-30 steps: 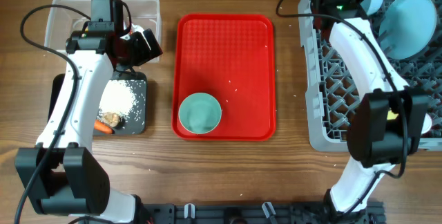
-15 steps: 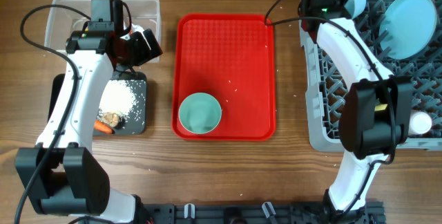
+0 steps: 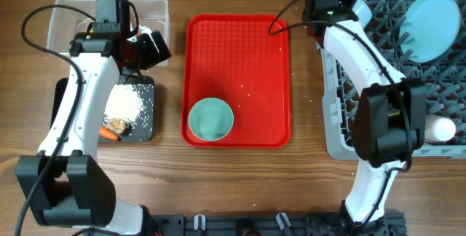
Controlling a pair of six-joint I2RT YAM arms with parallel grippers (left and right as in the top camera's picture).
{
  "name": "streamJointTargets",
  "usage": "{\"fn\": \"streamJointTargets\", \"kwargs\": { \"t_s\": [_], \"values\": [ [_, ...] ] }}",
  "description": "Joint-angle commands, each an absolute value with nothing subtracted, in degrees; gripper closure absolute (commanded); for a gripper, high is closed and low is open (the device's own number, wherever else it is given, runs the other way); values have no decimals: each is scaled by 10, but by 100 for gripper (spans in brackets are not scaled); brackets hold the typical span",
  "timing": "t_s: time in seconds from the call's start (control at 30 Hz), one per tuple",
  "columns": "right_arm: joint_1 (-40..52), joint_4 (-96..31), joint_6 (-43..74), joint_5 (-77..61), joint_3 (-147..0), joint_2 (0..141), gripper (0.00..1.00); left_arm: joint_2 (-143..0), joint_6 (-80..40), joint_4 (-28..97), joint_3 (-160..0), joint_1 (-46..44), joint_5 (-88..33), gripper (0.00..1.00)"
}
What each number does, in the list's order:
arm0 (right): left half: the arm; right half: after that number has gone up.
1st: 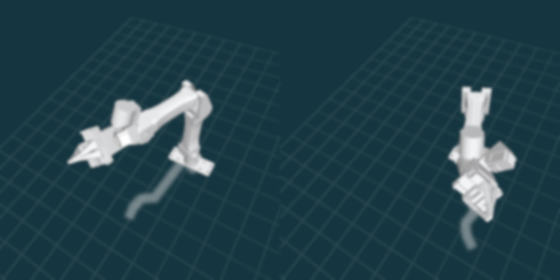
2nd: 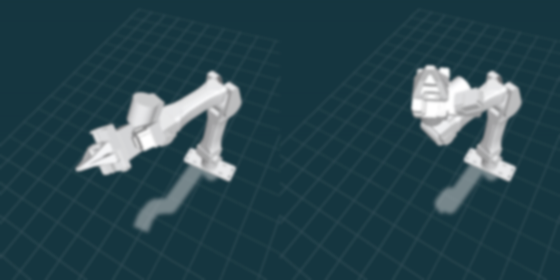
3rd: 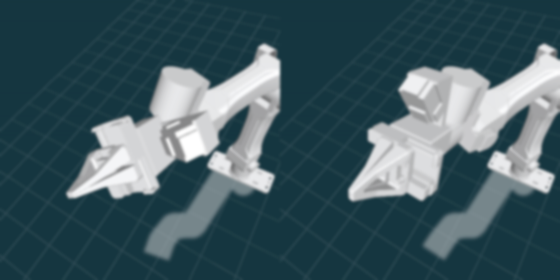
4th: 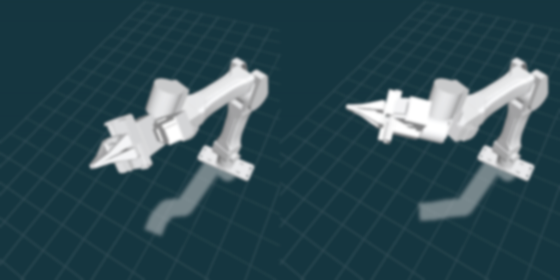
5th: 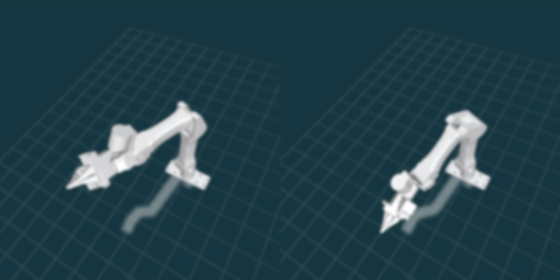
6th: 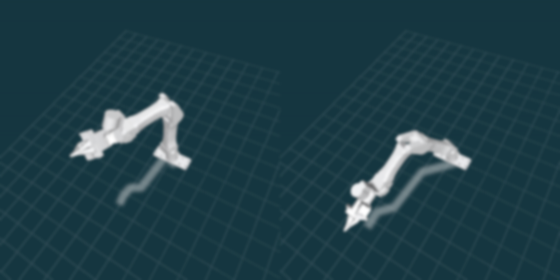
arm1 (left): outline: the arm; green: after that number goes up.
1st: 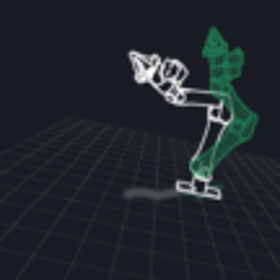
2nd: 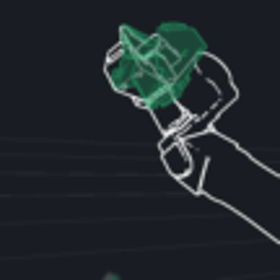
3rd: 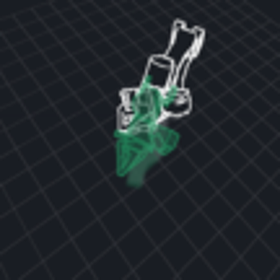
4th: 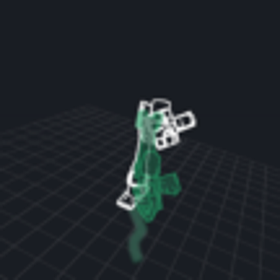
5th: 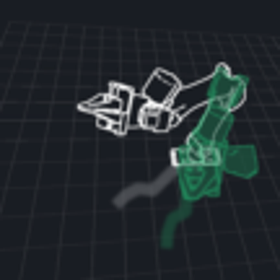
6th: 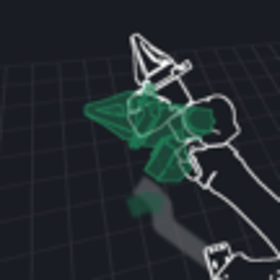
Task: Sort waste into correct bins and load items into the dishwasher rack
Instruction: 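Place the light-blue bowl in the dish rack with the right gripper, then grasp the green bowl on the red tray with the right gripper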
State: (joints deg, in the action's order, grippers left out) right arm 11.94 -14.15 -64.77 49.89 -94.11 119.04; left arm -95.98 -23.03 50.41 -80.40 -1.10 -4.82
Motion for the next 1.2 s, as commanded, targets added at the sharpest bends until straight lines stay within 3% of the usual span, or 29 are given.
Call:
{"fn": "streamJointTargets", "kwargs": {
  "t_s": [0.0,0.17,0.4,0.53,0.67,0.77,0.83,0.93,1.0,1.17],
  "values": [
    [135,-142,-645,495,-941,1202,16,-954,-229,504,-805,-11,-55,0],
    [154,-141,-639,496,-941,1202,0,-954,-229,504,-805,-11,-55,0],
    [193,-50,-531,475,-941,1177,0,-954,-229,504,-805,-11,-55,0],
    [264,-122,-421,443,-941,1154,0,-954,-229,503,-805,-11,-55,0],
    [299,-356,-397,200,-940,1159,0,-954,-229,504,-805,-11,-55,0],
    [286,-376,-88,170,-940,1154,0,-954,-229,504,-805,-11,-55,0],
    [270,-431,15,-86,-941,1153,0,-954,-229,504,-805,-11,-55,0],
    [266,-493,22,-399,-933,1153,0,-954,-229,504,-805,-11,-55,0],
    [285,-510,35,-393,-916,1154,4,-954,-229,504,-805,-11,-55,0],
    [334,-515,65,-219,-835,1154,13,-954,-229,504,-805,-11,-55,0]
  ]
}}
